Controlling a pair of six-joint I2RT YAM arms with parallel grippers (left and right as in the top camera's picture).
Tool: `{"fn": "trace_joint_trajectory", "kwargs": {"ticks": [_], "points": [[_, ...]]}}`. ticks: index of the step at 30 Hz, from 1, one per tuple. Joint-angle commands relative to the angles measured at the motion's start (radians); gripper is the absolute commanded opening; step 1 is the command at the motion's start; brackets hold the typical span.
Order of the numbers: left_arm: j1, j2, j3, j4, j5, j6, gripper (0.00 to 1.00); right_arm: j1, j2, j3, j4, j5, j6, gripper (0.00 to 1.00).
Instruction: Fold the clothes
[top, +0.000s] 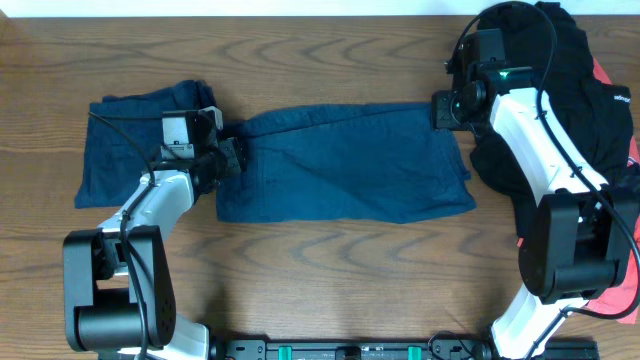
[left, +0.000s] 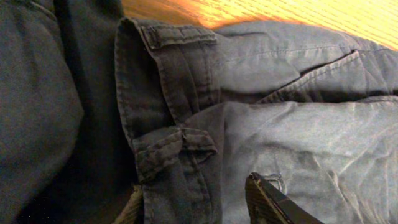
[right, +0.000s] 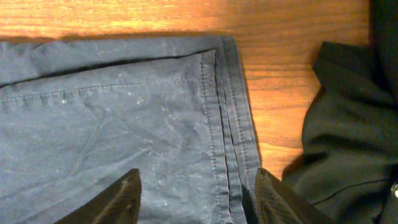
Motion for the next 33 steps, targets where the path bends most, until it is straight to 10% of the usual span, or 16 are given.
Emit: {"fn": "trace_joint_trajectory", "kwargs": {"ticks": [1,33], "points": [[0.0,-0.02,0.026,0.01,-0.02,-0.002,0.47,0.002,0.0,0.005,0.012,0.001,0.007,0.49],[0.0,-0.021,0.026,0.03,0.015,-0.002,0.57,0.009,0.255,0.005,0.344,-0.04,0.007,0.37]]}}
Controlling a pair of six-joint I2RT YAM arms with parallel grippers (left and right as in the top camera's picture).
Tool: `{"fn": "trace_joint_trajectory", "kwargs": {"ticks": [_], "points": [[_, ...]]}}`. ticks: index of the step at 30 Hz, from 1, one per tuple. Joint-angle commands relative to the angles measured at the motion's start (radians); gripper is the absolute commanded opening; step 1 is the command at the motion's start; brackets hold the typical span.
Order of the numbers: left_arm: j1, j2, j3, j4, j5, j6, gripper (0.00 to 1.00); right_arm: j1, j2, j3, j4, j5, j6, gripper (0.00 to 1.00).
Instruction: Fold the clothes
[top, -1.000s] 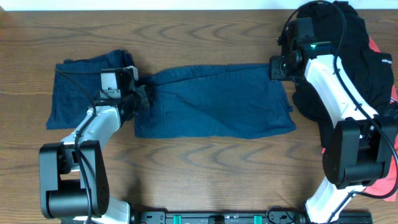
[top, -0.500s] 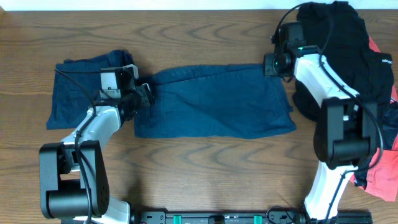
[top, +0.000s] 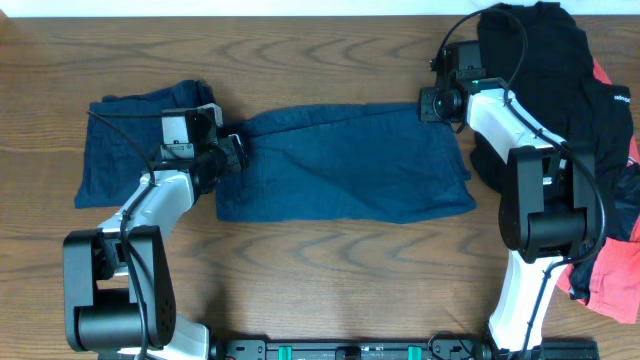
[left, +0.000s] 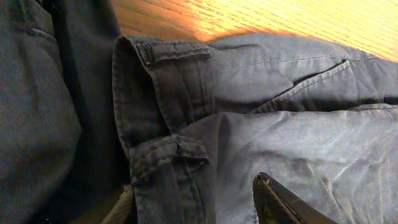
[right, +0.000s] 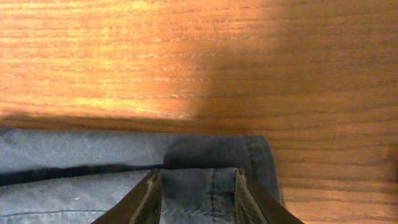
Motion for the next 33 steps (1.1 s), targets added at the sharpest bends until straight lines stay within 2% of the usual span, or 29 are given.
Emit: {"fn": "trace_joint_trajectory", "kwargs": {"ticks": [1,5,7,9,10,18,22,33], "points": [[0.0,-0.021,0.026,0.001,0.01,-0.002,0.57,0.008,0.014,0.005,-0.013,-0.014,0.003,0.38],[0.0,-0.021,0.026,0.0,0.01,-0.002,0.57,0.01,0.032,0.005,-0.019,-0.023,0.003,0.36],[0.0,-0.021,0.026,0.0,0.01,-0.002,0.57,0.013,0.044,0.005,-0.023,-0.042,0.003,0.24],[0.0,-0.021,0.026,0.0,0.01,-0.002,0.57,0.015,0.044,0.005,-0.031,-0.037,0.003,0.04],[0.0,-0.021,0.026,0.0,0.01,-0.002,0.57,0.015,0.043,0.005,-0.031,-0.037,0.004,0.01],[0.0,-0.043,0.026,-0.001,0.051,-0.002,0.56,0.012,-0.037,0.006,-0.054,0.02,0.023,0.01],[0.0,-0.077,0.026,0.0,0.051,-0.002,0.52,0.012,-0.098,0.006,-0.069,0.019,0.023,0.01],[-0.001,-0.084,0.026,0.0,0.027,0.0,0.54,0.014,-0.257,0.006,-0.136,0.019,0.023,0.01]]}}
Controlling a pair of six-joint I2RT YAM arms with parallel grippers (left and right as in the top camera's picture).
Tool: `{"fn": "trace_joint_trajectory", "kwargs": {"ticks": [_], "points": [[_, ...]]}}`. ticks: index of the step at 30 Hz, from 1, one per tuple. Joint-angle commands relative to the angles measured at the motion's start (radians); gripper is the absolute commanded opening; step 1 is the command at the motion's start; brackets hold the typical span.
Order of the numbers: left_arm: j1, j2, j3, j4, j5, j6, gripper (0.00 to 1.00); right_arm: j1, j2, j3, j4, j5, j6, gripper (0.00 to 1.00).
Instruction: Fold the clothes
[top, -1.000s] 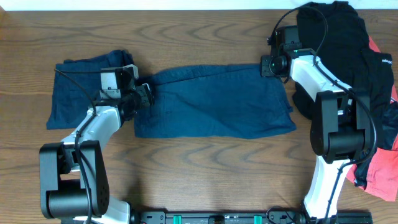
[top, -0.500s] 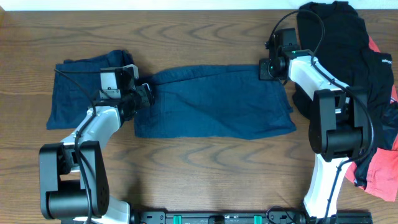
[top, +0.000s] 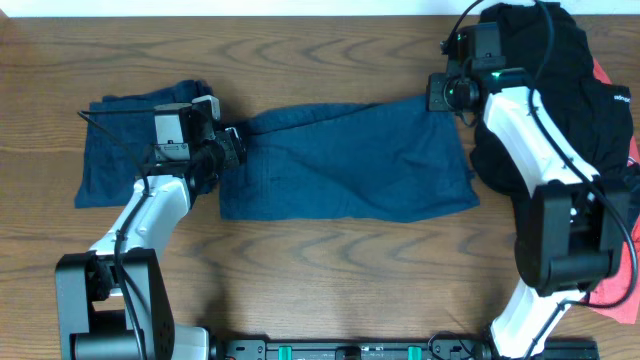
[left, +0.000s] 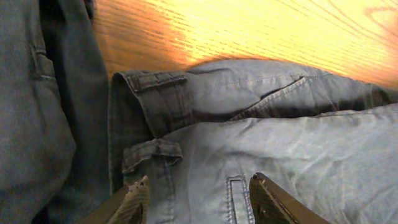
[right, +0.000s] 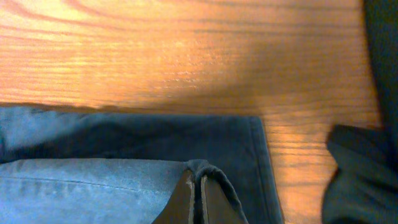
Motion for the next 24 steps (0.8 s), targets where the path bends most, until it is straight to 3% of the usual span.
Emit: {"fn": "trace_joint_trajectory", "kwargs": {"ticks": [1,5,7,19,21,23,24], "points": [[-0.001,0.004,0.026,0.001,-0.013,0.0,0.54,0.009,-0.047,0.006,-0.015,0.017,0.01,0.01],[-0.001,0.027,0.026,0.002,-0.05,0.003,0.54,0.009,-0.078,0.006,-0.038,0.006,0.01,0.01],[-0.001,0.04,0.026,0.003,-0.05,0.003,0.6,0.01,-0.089,0.006,-0.046,0.0,0.01,0.01],[-0.001,0.13,0.026,0.046,-0.047,0.003,0.6,0.033,-0.106,0.006,-0.05,-0.016,0.01,0.01],[-0.001,0.137,0.025,0.063,-0.046,0.003,0.48,0.038,-0.106,0.006,-0.048,-0.016,0.01,0.01],[-0.001,0.138,0.026,0.072,-0.043,0.003,0.13,0.04,-0.106,0.006,-0.048,-0.015,0.01,0.01],[-0.001,0.137,0.026,0.079,-0.03,0.003,0.06,0.04,-0.106,0.006,-0.048,-0.015,0.01,0.01]]}}
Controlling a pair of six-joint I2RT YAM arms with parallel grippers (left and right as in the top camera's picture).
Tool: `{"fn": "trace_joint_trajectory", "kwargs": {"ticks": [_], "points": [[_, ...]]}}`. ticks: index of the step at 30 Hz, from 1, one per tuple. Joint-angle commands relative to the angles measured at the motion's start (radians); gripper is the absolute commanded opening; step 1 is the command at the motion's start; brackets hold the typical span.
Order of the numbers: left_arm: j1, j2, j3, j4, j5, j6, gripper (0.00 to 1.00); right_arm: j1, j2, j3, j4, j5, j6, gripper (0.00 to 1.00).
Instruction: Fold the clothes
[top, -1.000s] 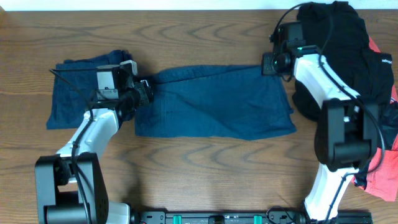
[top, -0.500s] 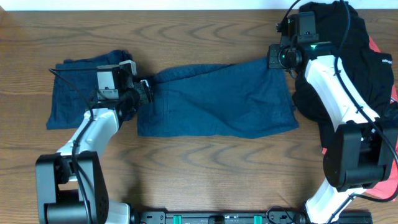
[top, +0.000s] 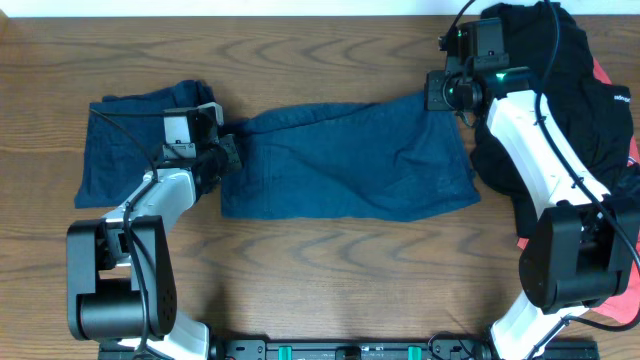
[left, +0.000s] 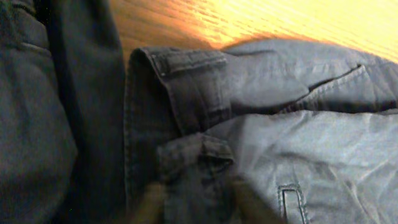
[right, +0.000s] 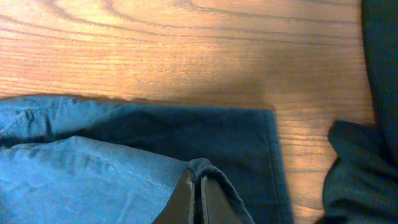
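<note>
Dark blue pants lie spread across the middle of the table. Their waistband points left. My left gripper sits at that left end. In the left wrist view the left gripper is blurred, with its fingers apart on either side of a bunched belt loop. My right gripper is at the far right corner of the pants. It is shut on a pinch of the hem, which is raised off the cloth below.
A folded blue garment lies left of the pants, touching the waistband end. A pile of black clothes fills the back right corner, its edge close to the held hem. Some red cloth shows under the pile.
My left gripper has pushed in over the waistband, its fingers nearer each other and the belt loop bunched between them. The right gripper stays shut on the hem corner, almost unmoved.
First both grippers stood open, the left at the waistband and the right over the right hem. Then the right sat narrower at the far corner of the hem. It was then shut on that corner and holds it raised now, while the left has closed in on the waistband.
</note>
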Motion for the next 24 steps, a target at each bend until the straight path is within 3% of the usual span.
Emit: {"fn": "trace_joint_trajectory", "kwargs": {"ticks": [1,5,9,14,24], "points": [[-0.001,0.006,0.026,0.023,0.027,0.002,0.06,0.011,-0.032,0.006,0.002,-0.002,0.01,0.01],[0.0,-0.031,0.026,0.062,0.12,0.001,0.06,0.01,-0.032,0.006,0.003,0.031,0.01,0.01],[0.001,-0.104,0.026,0.058,0.119,0.001,0.06,0.01,-0.043,0.006,0.008,0.031,0.01,0.01],[0.0,-0.173,0.026,0.051,0.039,0.001,0.06,0.01,-0.105,0.006,0.058,0.081,0.01,0.01],[-0.001,-0.127,0.026,0.089,-0.056,0.001,0.06,0.01,-0.1,0.006,0.233,0.192,0.01,0.01]]}}
